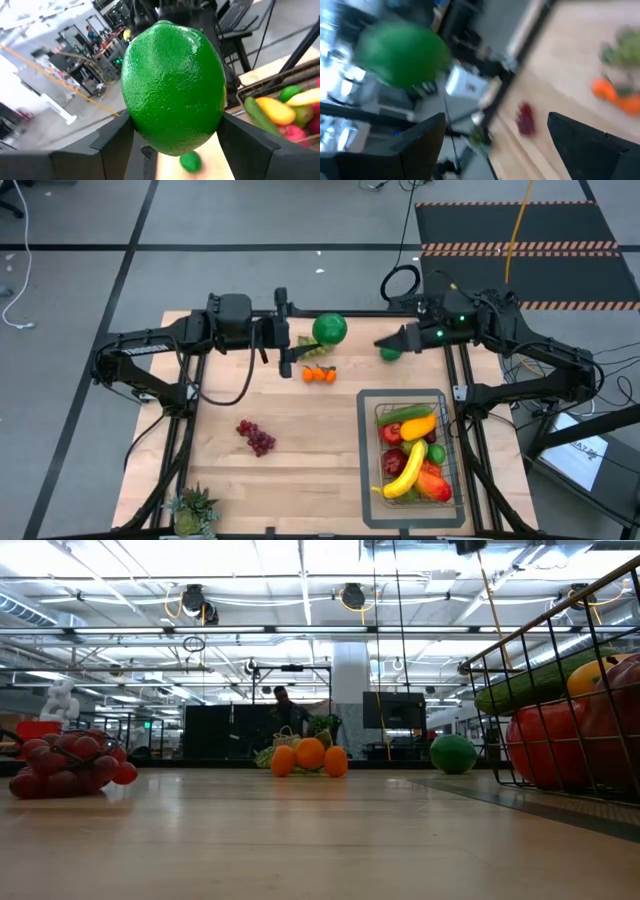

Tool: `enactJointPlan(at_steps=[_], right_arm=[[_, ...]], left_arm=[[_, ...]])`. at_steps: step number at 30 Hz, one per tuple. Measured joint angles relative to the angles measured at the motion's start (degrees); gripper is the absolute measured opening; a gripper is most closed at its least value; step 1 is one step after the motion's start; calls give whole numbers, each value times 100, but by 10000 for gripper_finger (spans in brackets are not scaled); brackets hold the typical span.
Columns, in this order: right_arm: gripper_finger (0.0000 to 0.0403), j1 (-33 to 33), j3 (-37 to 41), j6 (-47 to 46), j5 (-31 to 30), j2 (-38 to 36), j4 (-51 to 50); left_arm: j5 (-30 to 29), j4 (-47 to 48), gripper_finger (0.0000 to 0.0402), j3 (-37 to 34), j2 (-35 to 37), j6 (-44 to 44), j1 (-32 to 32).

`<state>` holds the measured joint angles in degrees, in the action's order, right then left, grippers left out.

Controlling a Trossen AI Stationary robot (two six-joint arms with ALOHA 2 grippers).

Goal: Build produce basket
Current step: Put the left green lime into the wire basket

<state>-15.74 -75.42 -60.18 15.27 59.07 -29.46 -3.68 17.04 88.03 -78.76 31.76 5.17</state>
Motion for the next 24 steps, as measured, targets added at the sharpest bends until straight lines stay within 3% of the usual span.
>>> enactJointPlan(at_steps=[3,7,13,18,24], right_arm=[[343,106,-1,203,-286,13,853],[343,322,-2,1151,-646,33,1730],[343,653,-4,3339,-1080,102,1799],[343,897,-4,5521,-1040,322,1851],[347,1011,-4,6458,-291,660,1808]], left_arm=[[2,0,264,0,0,-604,0],[5,68,264,0,0,-1736,0],[267,602,264,0,0,-3740,0],[914,1317,264,0,0,-5050,0],[1847,1924,264,0,0,-5778,-97]])
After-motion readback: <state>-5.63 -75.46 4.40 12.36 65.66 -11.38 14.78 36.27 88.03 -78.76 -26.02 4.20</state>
